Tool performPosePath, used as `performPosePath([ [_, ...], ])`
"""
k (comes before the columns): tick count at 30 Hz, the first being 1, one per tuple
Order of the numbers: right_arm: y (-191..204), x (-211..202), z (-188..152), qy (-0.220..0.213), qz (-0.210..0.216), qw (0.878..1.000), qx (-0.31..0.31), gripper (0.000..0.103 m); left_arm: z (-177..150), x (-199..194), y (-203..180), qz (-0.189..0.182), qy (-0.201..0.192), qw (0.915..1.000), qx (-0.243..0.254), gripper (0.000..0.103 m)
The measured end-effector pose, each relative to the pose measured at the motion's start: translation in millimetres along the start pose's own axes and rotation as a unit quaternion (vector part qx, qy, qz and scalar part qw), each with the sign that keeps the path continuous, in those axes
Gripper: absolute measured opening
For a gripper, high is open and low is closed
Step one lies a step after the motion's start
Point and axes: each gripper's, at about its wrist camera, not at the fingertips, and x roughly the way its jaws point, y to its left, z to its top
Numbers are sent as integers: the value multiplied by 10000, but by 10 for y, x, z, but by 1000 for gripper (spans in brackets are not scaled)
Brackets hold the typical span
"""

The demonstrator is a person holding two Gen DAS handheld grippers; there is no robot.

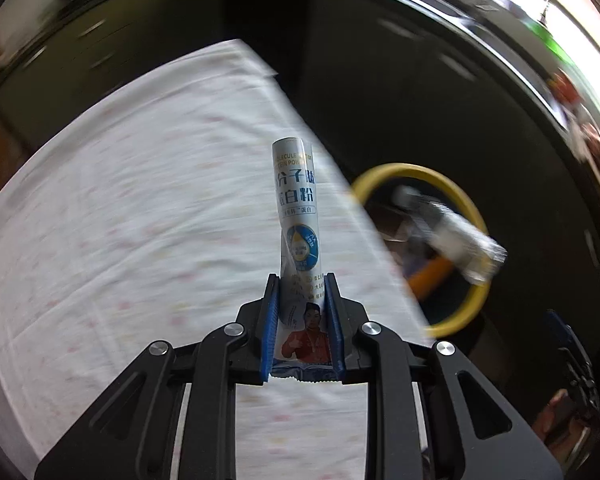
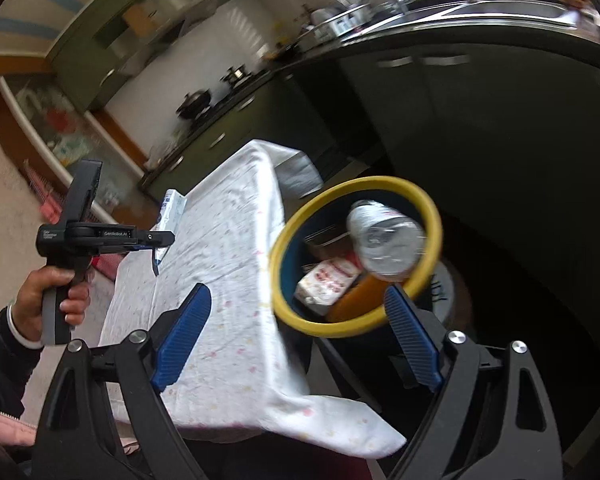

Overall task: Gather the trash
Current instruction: 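Carry the drink tube over the yellow bin and open the left gripper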

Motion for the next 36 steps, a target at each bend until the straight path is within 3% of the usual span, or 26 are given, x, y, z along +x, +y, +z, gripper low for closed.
performPosePath([
  [8, -236, -237, -76, -134, -38, 9996, 235, 84, 123, 315, -893, -585, 47, 9976, 373, 23],
  [14, -312, -327, -82, -173, -113, 9995, 249, 85, 198, 767, -1098, -722, 100, 9973, 91, 23],
  [20, -346, -314, -89, -110, -104, 9994, 316, 86, 217, 1262, -1143, -539, 88, 9981, -276, 25],
  [21, -342, -312, -87, -99, -92, 9994, 309, 86, 208, 1324, -1141, -470, 59, 9984, -317, 28],
  [23, -320, -307, -77, -86, -69, 9995, 292, 86, 193, 1392, -1145, -411, -2, 9985, -362, 52],
  [24, -306, -306, -78, -84, -57, 9995, 286, 86, 179, 1412, -1135, -385, -50, 9984, -416, 57],
  [29, -210, -336, -79, -118, -57, 9997, 188, 87, -11, 1147, -1117, -306, -587, 9976, -180, 61],
  [32, -147, -320, -86, -114, -111, 9998, 117, 88, -219, 770, -1004, -320, -1074, 9937, 14, 73],
  [36, -2, -247, -87, -36, -153, 9999, -36, 88, -589, 190, -773, 129, -1971, 9796, 376, 80],
])
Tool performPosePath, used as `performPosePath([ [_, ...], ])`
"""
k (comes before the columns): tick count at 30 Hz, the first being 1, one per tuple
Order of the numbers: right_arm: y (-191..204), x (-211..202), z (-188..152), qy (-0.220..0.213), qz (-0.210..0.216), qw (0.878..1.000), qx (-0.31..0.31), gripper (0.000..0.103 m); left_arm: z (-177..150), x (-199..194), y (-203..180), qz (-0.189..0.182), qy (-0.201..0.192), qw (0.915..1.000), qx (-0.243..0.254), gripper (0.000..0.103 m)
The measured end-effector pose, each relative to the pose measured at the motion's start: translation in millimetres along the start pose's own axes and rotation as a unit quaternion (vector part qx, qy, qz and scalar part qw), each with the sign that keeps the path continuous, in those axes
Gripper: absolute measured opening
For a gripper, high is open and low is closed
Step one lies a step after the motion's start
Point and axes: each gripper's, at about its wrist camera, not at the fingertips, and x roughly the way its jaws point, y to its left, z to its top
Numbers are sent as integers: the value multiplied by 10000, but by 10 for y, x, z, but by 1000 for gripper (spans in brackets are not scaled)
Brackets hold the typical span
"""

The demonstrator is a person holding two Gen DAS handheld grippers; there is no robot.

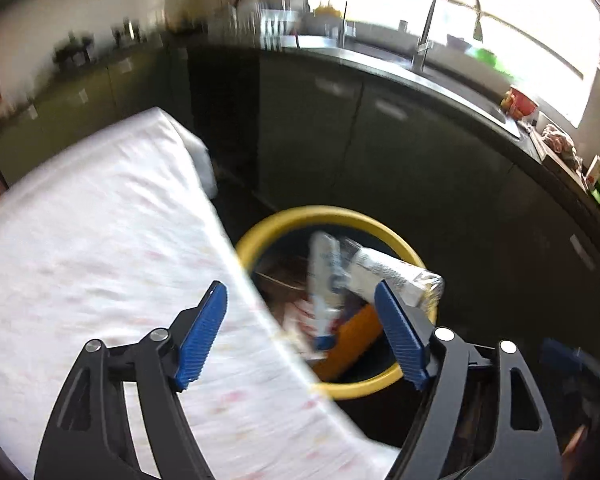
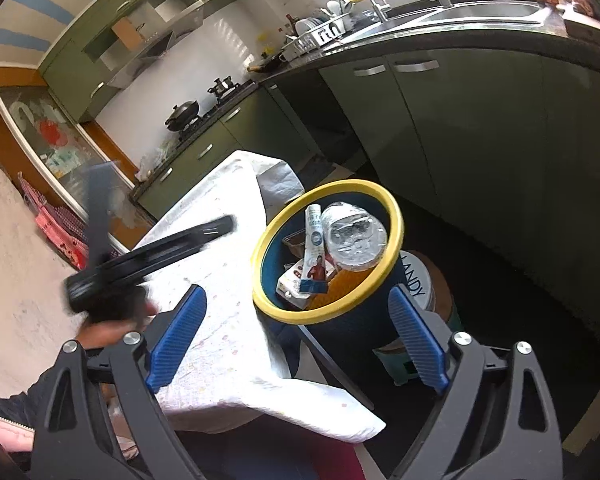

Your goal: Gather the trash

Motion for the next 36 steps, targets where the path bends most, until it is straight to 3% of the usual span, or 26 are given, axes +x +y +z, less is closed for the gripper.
performPosePath([
  [2, 94, 18, -12, 15, -24, 9999, -128, 88, -61, -288, 131, 200, -344, 9991, 153, 94],
  [4, 246, 37, -18, -6, -129, 9995, -305, 88, -184, -651, 330, 404, -708, 9965, 198, 98],
  [12, 924, 165, -94, -117, -412, 9936, -1048, 93, -752, -1892, 1163, 1101, -1363, 9845, -103, 98],
  [21, 1781, 151, -336, -341, -551, 9785, -1956, 96, -1373, -2863, 1921, 1816, -1833, 9638, -679, 98],
  [28, 2114, -72, -431, -823, -977, 9626, -2391, 96, -1683, -3308, 2264, 1910, -2110, 9517, -1154, 98],
  [36, 2036, -103, -535, -801, -1118, 9626, -2334, 96, -1886, -3463, 2210, 2012, -2217, 9472, -1150, 98],
])
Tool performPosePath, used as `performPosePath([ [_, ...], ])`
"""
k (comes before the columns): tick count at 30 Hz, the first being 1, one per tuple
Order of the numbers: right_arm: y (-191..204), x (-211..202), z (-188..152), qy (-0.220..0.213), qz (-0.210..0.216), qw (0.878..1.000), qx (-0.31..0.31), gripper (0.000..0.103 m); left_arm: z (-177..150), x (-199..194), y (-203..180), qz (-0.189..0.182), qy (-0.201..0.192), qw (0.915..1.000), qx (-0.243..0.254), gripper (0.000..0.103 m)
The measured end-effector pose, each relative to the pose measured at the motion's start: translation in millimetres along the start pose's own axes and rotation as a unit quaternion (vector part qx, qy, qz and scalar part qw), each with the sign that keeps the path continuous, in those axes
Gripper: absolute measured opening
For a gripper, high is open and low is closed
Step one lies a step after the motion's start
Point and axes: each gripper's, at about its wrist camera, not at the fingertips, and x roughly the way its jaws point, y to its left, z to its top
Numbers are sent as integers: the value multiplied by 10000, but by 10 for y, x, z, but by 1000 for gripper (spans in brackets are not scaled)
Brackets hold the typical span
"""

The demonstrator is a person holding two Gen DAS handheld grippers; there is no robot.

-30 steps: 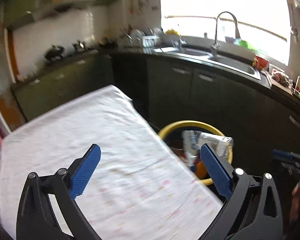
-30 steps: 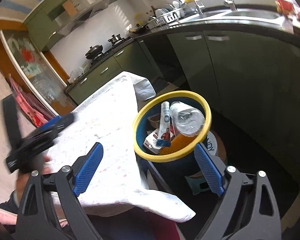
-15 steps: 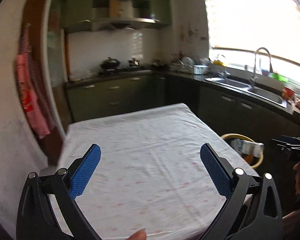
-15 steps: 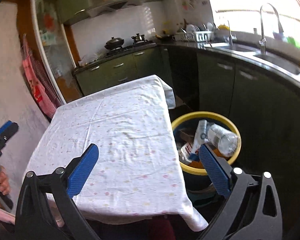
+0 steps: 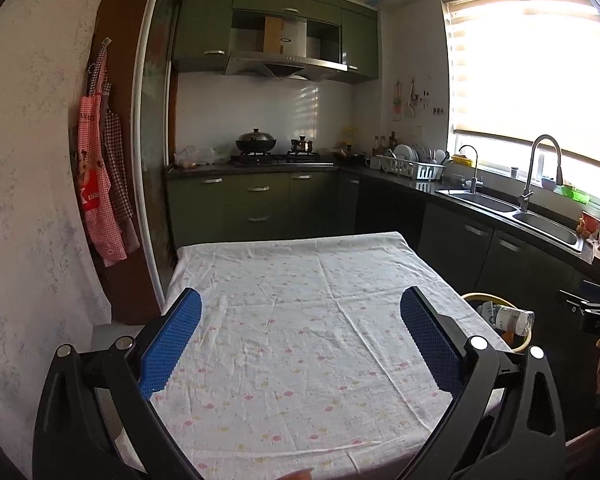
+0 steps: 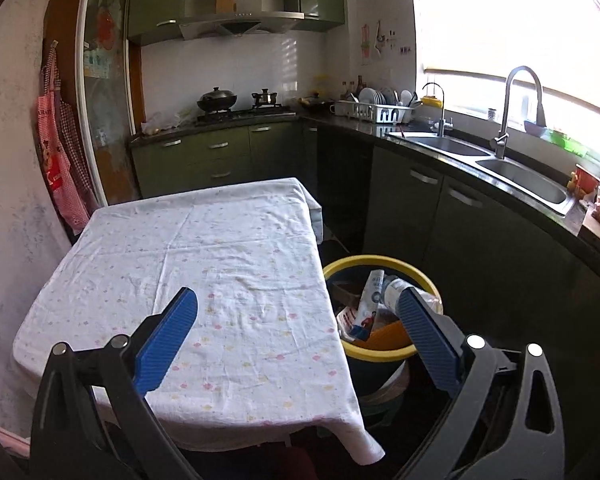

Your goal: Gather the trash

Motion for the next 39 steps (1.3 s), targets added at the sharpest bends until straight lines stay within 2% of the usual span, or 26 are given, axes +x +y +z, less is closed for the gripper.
performPosePath([
  [15, -34, 56, -44, 78, -6, 10000, 47, 96, -95, 91, -184, -93, 245, 9996, 75, 98],
  [39, -39, 61, -29, 50, 5, 10000, 25, 96, -116, 91, -283, -110, 223, 9996, 164, 98],
])
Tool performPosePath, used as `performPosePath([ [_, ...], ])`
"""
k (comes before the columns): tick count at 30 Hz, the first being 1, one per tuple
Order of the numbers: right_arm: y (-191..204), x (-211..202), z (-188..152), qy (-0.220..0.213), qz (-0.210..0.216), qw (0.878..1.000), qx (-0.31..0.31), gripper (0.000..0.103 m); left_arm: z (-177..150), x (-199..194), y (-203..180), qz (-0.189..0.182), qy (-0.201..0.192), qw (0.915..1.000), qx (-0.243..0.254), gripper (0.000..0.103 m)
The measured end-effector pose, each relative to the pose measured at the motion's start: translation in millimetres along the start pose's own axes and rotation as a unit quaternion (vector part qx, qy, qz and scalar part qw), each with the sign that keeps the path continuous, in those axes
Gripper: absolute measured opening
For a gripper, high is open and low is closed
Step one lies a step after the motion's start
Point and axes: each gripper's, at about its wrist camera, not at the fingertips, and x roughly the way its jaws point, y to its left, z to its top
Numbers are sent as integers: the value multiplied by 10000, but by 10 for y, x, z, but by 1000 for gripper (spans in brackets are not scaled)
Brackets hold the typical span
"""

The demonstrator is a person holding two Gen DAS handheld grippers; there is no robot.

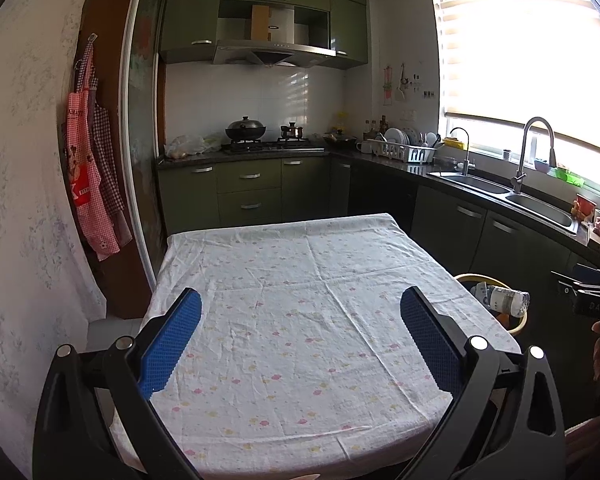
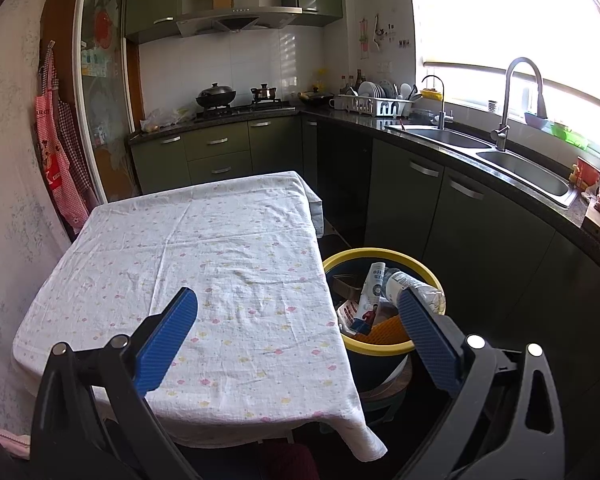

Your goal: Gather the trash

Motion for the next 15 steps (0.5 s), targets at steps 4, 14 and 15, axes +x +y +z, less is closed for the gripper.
performPosePath([
  [4, -3, 1, 0, 4, 2, 10000, 1, 96, -5, 1, -15, -7, 7, 10000, 24, 98],
  [14, -10, 17, 5, -1, -16, 10000, 15, 96, -2, 14, -52, -34, 55, 9999, 82, 98],
  [15, -11, 15, 6, -5, -17, 10000, 19, 96, -1, 10, -54, -41, 56, 9999, 83, 98],
])
